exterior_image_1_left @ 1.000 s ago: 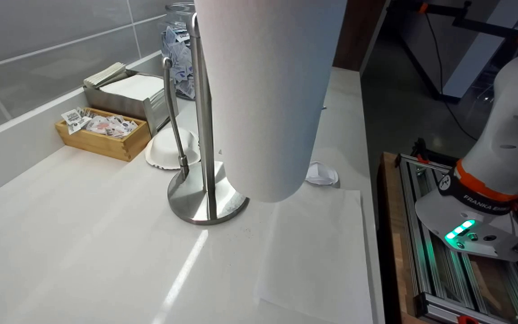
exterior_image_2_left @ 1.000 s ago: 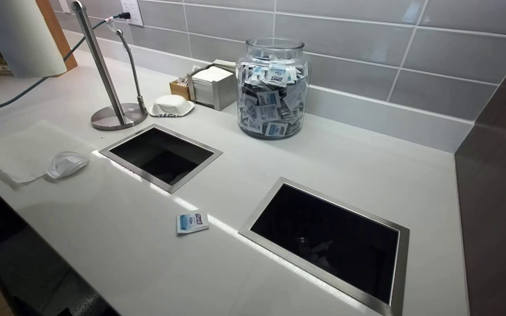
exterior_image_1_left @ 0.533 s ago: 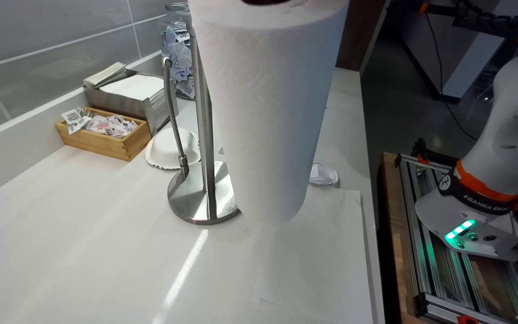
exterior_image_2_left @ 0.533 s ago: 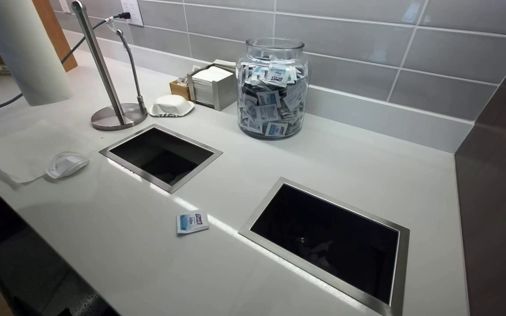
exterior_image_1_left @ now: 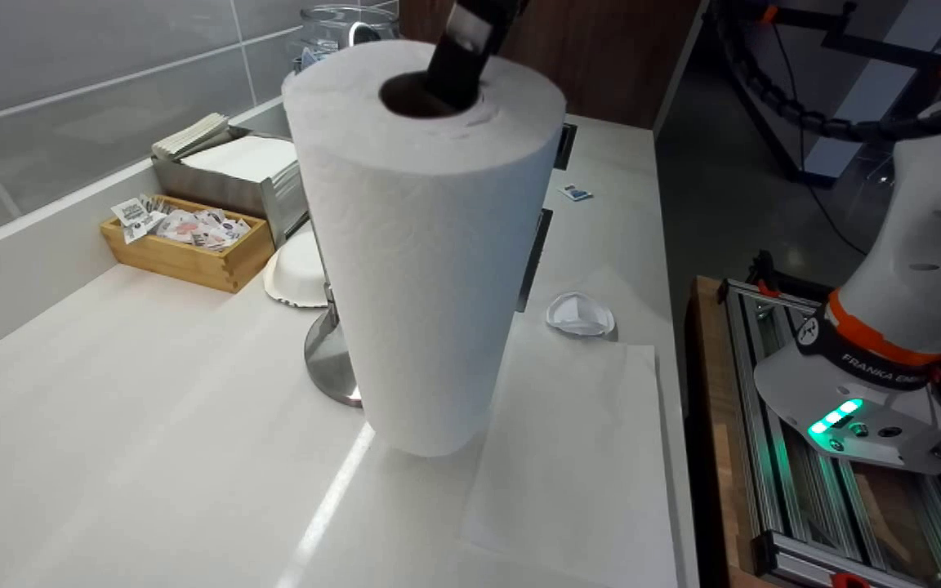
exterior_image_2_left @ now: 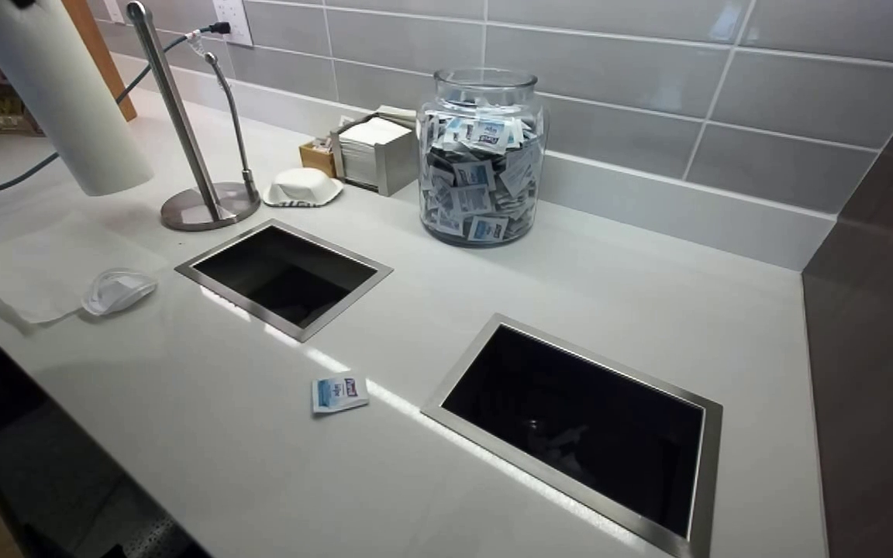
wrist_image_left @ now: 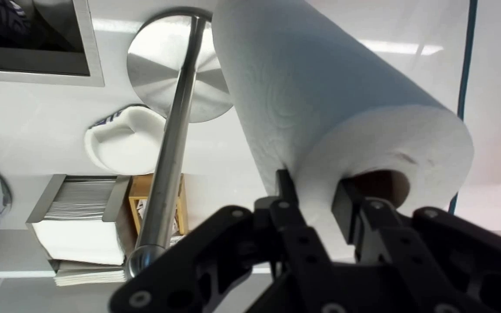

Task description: Remove the paper towel roll from the silver stand.

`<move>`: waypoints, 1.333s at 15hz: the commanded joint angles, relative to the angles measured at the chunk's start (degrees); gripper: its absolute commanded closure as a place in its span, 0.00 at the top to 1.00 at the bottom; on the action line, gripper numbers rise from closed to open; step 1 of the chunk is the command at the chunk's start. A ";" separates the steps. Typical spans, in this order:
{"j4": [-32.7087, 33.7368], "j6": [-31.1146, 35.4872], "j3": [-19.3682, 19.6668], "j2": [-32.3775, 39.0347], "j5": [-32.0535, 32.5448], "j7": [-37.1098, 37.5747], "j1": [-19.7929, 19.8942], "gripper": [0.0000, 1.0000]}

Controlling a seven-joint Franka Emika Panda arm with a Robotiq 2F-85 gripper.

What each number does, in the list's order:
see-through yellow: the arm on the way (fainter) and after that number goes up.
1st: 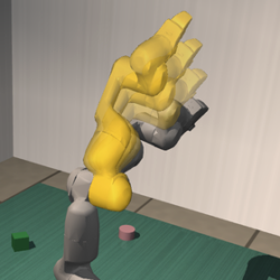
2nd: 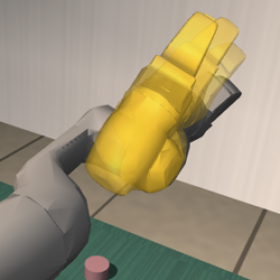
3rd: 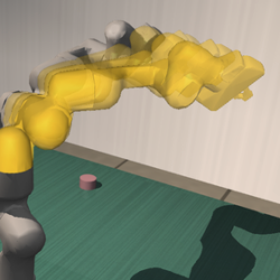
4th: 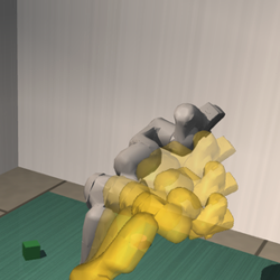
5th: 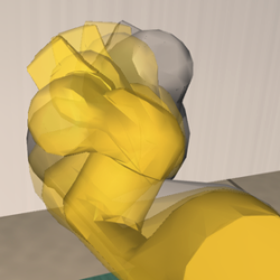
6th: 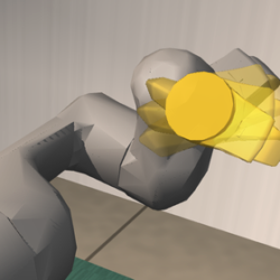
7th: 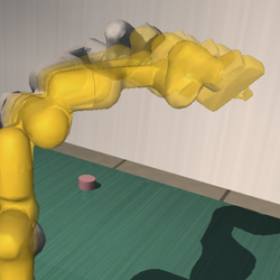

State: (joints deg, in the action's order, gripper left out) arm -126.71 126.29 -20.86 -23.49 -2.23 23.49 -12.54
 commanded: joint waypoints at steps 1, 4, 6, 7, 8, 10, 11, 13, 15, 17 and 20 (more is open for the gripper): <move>-1.73 1.07 1.46 -0.55 -4.57 -2.63 -2.09 0.07; -2.72 1.19 1.66 -0.51 -5.53 -3.08 -1.97 0.07; -4.01 2.33 2.14 -0.48 -6.43 -4.21 -2.18 0.07; -4.67 3.07 2.13 -0.54 -6.29 -4.40 -2.02 0.07; -5.42 4.11 2.33 -0.62 -6.63 -5.02 -2.12 0.07; -6.68 6.63 2.59 -0.77 -6.99 -5.60 -2.18 0.07; -7.26 7.68 2.69 -0.78 -7.16 -5.93 -2.25 0.07; -8.21 9.44 3.05 -0.79 -7.95 -6.64 -2.56 0.07; -8.71 10.12 3.53 -0.65 -9.34 -7.58 -3.22 0.07; -9.16 10.56 3.85 -0.59 -10.61 -8.51 -3.70 0.07; -9.38 10.43 4.12 -0.76 -10.99 -9.32 -3.75 0.51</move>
State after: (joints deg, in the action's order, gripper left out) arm -134.50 135.27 -17.86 -23.16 -11.29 16.11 -15.17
